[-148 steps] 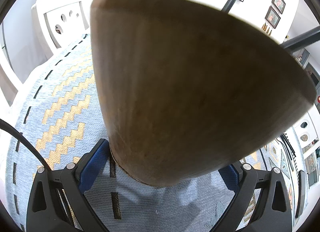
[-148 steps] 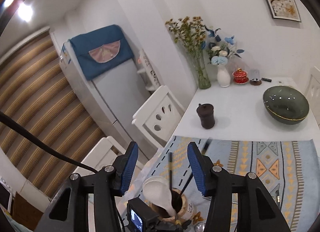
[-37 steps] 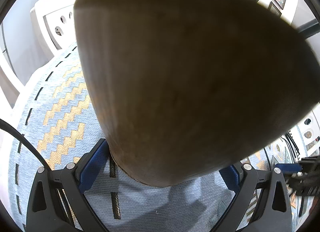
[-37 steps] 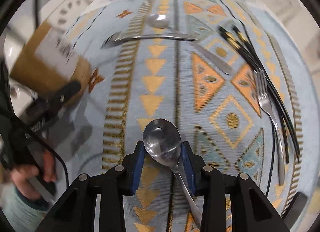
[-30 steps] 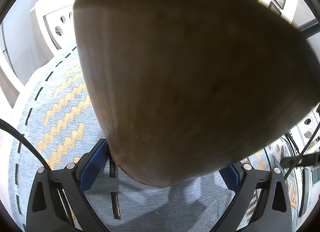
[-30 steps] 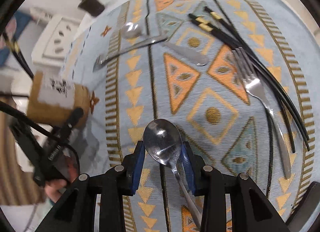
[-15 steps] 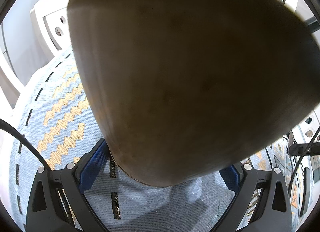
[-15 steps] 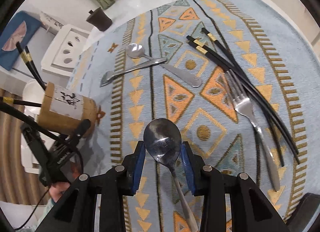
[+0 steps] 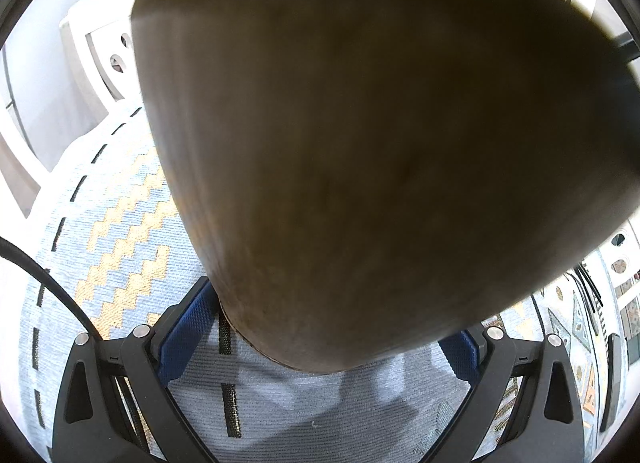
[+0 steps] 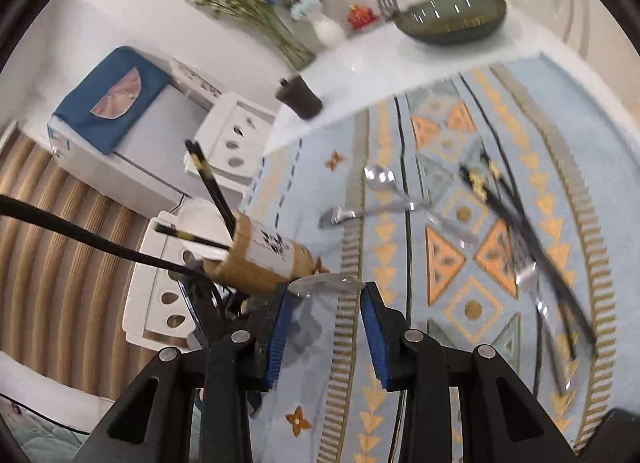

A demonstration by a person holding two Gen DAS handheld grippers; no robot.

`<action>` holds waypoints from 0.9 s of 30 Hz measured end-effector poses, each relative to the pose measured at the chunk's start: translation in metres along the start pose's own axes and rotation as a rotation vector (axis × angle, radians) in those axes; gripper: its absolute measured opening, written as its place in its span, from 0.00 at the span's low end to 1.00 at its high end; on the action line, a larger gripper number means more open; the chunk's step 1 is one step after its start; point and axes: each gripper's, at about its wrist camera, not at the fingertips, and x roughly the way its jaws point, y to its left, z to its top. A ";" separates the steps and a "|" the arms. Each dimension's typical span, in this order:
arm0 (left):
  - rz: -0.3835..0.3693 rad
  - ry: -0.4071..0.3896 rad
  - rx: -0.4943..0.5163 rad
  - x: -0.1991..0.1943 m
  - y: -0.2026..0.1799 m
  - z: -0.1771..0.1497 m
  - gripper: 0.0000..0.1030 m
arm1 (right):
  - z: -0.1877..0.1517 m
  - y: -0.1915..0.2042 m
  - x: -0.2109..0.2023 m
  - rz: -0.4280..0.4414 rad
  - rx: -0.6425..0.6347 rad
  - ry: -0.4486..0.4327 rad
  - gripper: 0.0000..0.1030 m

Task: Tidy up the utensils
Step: 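Lift the silver spoon with the right gripper and drop it into the wooden holder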

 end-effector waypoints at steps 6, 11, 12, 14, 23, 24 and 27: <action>-0.001 0.000 -0.001 0.003 -0.002 -0.001 0.97 | 0.027 0.023 -0.014 0.017 -0.059 -0.072 0.19; -0.002 -0.001 -0.001 0.003 -0.002 -0.001 0.97 | 0.045 0.039 -0.020 -0.002 -0.123 -0.089 0.19; -0.003 -0.001 -0.002 0.003 -0.001 -0.001 0.97 | 0.047 0.038 -0.018 -0.012 -0.120 -0.082 0.19; -0.003 -0.001 -0.002 0.003 -0.001 -0.001 0.97 | 0.049 0.029 -0.008 -0.038 -0.084 -0.051 0.22; -0.004 -0.001 -0.003 0.003 -0.001 -0.001 0.97 | 0.069 -0.015 0.091 -0.099 -0.059 0.136 0.38; -0.004 -0.001 -0.003 0.002 -0.001 -0.001 0.97 | 0.073 -0.016 0.099 -0.108 -0.075 0.142 0.38; -0.003 -0.001 -0.003 0.002 -0.001 -0.001 0.97 | 0.093 -0.019 0.131 -0.143 -0.127 0.189 0.39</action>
